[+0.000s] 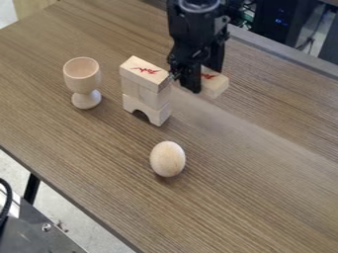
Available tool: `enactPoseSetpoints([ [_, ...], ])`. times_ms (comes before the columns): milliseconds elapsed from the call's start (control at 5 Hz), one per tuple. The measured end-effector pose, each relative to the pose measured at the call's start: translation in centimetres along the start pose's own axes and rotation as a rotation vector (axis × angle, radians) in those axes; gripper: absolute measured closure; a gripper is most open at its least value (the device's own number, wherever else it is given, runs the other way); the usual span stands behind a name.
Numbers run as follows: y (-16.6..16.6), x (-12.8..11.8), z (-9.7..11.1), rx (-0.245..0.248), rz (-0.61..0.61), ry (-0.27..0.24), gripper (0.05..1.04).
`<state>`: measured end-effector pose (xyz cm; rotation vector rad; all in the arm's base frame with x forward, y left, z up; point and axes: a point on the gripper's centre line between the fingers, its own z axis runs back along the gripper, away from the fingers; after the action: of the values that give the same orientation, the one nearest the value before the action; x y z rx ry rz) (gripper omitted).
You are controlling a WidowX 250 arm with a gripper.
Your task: Put the block on top of the tower
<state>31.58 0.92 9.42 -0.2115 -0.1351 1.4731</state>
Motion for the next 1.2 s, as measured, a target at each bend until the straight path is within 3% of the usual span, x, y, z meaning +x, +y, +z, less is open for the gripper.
enactPoseSetpoints([
  [400,0.1,1.6,1.2,-0.026,0.055,0.012,0.52],
  [600,-0.4,2.2,2.5,-0.069,0.079,0.007,0.52],
  [1000,-0.7,3.9,3.8,-0.043,0.174,-0.124,0.52],
  [1200,-0.5,4.4,3.2,0.02,0.193,-0.205,0.52],
])
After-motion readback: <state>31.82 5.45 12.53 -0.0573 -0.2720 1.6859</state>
